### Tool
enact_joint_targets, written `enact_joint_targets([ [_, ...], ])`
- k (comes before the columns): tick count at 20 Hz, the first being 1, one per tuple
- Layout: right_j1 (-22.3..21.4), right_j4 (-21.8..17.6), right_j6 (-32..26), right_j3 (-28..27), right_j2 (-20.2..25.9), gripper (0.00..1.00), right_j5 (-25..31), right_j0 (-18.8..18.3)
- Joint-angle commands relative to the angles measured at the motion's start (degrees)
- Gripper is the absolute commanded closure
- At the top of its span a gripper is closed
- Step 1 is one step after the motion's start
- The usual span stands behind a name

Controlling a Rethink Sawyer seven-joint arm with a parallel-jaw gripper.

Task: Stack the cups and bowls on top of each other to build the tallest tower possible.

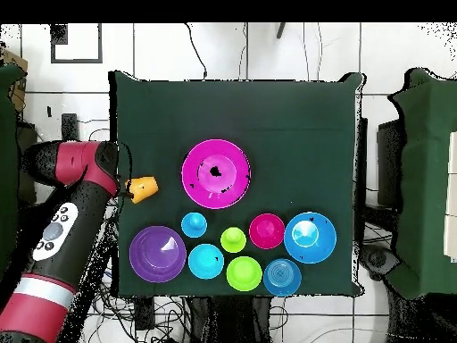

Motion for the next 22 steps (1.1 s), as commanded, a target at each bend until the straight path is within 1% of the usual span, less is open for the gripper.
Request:
enact_joint_targets([
  [1,0.17,-7.39,-9.2,7.57,11.49,0.0,-7.88,0.27],
  [10,0.02,-12.63,-9.29,9.04,13.02,0.0,-11.9,-1.15],
  [22,1.59,-18.94,-7.32,7.75,12.23,0.0,-14.03,-2.78],
])
